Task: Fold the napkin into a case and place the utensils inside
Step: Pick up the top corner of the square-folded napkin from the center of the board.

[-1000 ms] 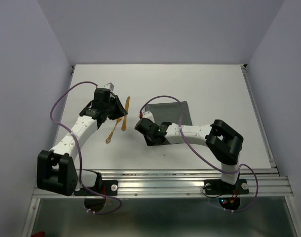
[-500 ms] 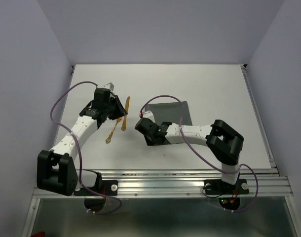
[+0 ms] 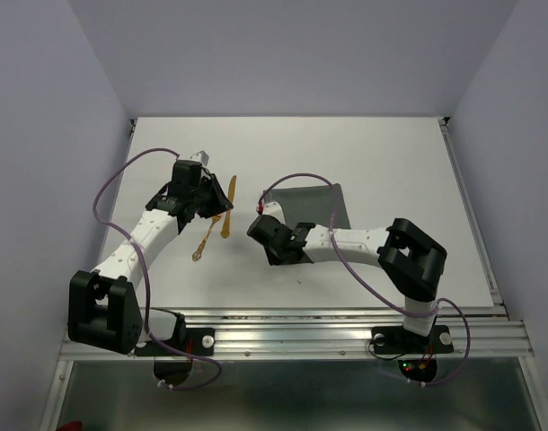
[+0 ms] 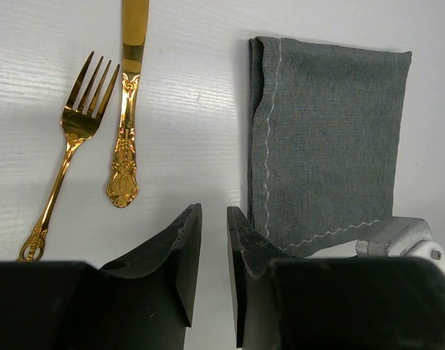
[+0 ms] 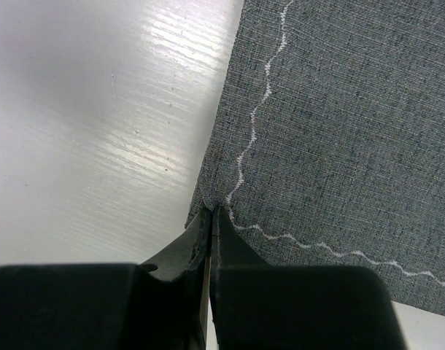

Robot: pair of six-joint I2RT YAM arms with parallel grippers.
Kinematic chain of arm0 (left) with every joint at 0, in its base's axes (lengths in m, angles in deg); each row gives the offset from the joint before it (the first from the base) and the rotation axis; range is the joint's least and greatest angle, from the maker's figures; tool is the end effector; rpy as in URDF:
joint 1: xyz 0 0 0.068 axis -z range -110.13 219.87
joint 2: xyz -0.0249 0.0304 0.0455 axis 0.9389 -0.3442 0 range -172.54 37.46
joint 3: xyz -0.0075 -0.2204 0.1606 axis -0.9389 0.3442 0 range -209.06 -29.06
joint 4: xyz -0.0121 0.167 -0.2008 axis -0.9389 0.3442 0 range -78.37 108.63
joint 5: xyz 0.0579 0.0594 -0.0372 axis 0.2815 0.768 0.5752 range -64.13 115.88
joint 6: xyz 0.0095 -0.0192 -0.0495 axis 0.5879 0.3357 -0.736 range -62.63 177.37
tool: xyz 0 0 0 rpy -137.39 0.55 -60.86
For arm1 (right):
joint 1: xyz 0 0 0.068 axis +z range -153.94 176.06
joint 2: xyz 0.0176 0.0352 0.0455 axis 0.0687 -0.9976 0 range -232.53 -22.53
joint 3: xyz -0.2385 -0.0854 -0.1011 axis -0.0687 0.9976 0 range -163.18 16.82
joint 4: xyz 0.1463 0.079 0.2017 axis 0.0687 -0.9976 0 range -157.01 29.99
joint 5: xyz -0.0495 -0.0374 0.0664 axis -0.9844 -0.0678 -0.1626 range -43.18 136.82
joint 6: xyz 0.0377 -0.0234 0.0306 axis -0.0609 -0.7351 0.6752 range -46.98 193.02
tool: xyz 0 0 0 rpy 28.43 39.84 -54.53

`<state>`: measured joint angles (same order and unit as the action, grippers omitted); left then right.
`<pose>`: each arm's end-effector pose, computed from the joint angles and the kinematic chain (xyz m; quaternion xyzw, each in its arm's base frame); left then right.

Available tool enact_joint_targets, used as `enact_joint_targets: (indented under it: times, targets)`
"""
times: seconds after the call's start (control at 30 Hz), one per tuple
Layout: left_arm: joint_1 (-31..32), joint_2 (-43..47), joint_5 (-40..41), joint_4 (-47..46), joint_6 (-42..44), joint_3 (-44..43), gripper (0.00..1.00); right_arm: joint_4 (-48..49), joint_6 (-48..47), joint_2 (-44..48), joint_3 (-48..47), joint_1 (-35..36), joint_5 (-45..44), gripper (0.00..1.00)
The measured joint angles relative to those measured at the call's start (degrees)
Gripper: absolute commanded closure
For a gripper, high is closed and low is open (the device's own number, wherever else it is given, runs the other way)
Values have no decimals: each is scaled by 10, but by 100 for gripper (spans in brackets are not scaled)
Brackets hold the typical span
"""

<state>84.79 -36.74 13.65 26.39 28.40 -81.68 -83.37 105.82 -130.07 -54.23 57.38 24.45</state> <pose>0.2740 -0.0809 0.2688 -0.0608 0.8864 -0.2559 0.3808 0.1971 0.3319 0.1753 -0.1845 0.9305 0.0592 0.3109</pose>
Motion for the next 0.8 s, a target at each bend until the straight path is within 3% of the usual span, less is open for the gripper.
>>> enact_joint_targets:
  times: [0.53,0.8]
  targets:
    - [0,-11,-9,-4,1,0,68,2,4,18,4,-2,-47,99]
    - [0,-12,-9,-4,3,0,68,13,-8,21,4,-55,-57,99]
